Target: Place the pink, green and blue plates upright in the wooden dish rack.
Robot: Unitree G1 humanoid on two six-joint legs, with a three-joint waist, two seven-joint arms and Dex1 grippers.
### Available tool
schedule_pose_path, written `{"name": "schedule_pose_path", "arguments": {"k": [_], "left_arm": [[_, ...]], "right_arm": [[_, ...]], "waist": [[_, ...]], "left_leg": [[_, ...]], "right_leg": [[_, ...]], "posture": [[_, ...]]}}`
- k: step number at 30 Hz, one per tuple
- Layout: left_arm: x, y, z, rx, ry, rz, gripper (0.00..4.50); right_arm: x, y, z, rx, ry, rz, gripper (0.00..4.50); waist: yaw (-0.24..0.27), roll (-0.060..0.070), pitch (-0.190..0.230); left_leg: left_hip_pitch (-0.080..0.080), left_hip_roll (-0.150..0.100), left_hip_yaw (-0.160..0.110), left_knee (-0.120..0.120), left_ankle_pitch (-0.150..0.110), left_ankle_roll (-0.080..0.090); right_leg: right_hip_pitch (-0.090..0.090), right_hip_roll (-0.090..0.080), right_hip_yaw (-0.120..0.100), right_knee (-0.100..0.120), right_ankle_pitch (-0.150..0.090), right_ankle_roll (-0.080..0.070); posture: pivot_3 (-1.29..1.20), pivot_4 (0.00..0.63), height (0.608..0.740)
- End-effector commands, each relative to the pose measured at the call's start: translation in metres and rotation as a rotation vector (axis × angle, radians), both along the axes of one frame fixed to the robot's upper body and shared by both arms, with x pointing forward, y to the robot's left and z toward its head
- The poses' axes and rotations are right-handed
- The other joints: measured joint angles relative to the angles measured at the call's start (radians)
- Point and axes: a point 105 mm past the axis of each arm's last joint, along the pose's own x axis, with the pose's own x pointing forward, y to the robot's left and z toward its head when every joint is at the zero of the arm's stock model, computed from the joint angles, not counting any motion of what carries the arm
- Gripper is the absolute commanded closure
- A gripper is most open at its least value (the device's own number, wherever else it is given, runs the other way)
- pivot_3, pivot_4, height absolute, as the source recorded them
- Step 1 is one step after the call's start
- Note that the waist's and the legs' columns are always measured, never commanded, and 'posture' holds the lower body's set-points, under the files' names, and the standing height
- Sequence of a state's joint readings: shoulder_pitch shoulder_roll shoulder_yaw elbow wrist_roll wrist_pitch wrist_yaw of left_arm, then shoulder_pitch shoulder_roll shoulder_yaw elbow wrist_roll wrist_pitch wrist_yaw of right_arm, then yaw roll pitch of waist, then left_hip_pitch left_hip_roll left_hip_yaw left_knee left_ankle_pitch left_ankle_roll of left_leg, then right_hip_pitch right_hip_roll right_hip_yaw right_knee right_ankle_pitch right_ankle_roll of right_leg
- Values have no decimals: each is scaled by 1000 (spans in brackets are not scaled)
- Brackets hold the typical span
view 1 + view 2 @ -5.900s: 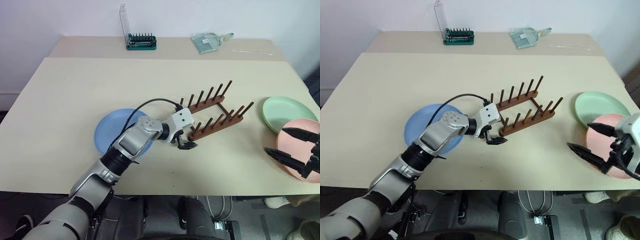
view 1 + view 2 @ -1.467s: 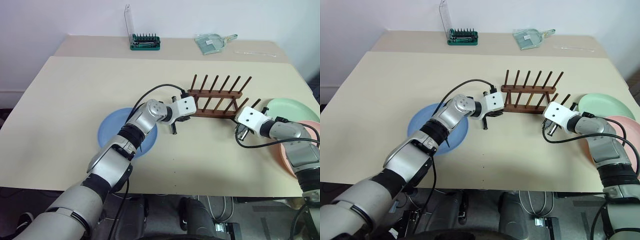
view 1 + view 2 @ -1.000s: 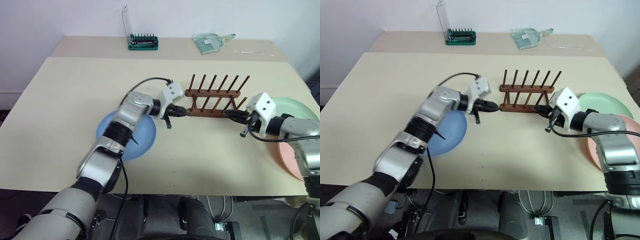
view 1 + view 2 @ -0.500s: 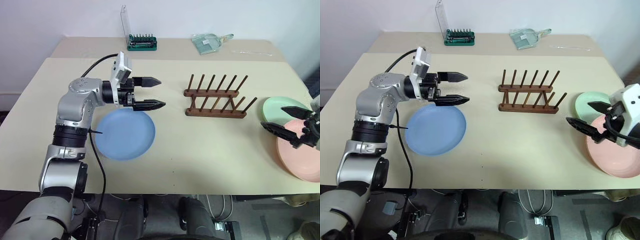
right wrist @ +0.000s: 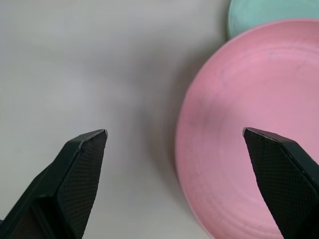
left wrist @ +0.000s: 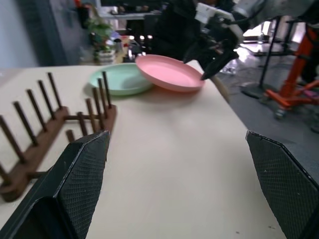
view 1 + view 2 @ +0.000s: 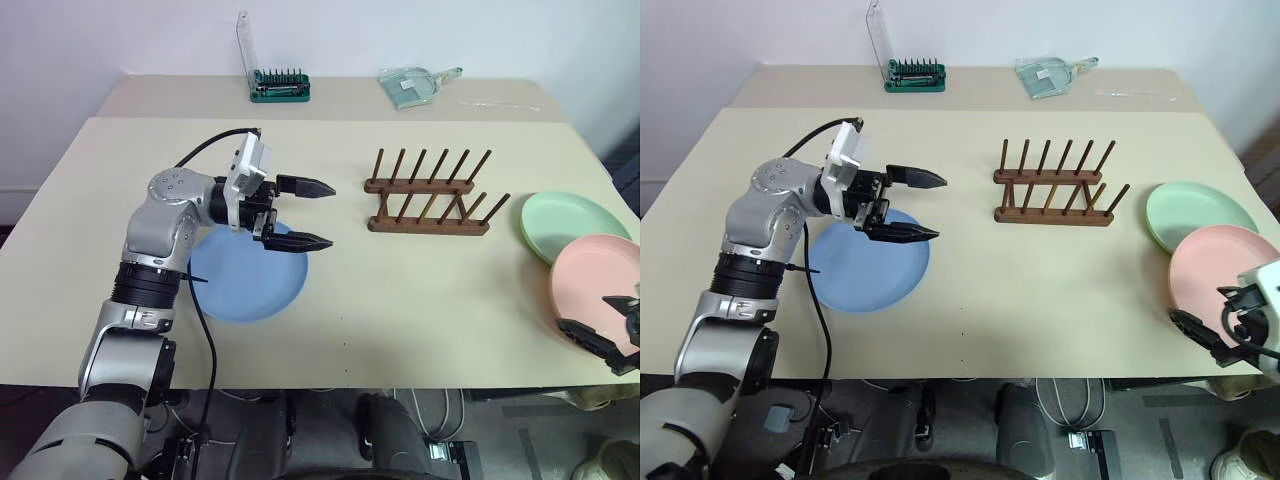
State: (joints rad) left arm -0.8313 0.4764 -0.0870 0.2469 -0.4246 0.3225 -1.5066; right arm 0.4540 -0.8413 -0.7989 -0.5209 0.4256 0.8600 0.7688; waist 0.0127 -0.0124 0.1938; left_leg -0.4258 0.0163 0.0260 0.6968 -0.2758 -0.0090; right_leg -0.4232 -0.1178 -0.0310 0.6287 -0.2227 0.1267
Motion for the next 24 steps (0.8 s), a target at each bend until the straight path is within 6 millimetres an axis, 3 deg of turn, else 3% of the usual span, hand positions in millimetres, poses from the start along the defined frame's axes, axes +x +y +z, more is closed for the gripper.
{"name": "schedule_pose_path", "arguments": {"k": [1,5,14,18,24], "left_arm": [[-1,-1,11,-17,-58,-11,0],[-1,-1,12,-23,-66,-7,0],[5,2,6,8,-92,41,0],[6,3,6,2,-93,42,0],[9,4,9,-16,-86,50,0]], "right_arm": [[3,-9,-9,-38,-19,-49,44],[3,-7,-23,-25,14,-55,44],[7,-16,-32,-97,34,-70,4397],[7,-13,-23,-94,26,-49,4463],[4,1,28,-52,-21,35,4463]], "waist": [[2,0,0],[2,0,0],[2,0,0],[2,0,0],[1,0,0]], "left_leg": [[0,0,0,0,0,0],[0,0,0,0,0,0],[0,0,0,0,0,0],[0,0,0,0,0,0],[0,0,0,0,0,0]], "right_leg": [[0,0,0,0,0,0],[0,0,0,0,0,0],[0,0,0,0,0,0],[0,0,0,0,0,0],[0,0,0,0,0,0]], "posture": [[0,150,724],[0,150,724],[0,150,724],[0,150,724],[0,150,724]]}}
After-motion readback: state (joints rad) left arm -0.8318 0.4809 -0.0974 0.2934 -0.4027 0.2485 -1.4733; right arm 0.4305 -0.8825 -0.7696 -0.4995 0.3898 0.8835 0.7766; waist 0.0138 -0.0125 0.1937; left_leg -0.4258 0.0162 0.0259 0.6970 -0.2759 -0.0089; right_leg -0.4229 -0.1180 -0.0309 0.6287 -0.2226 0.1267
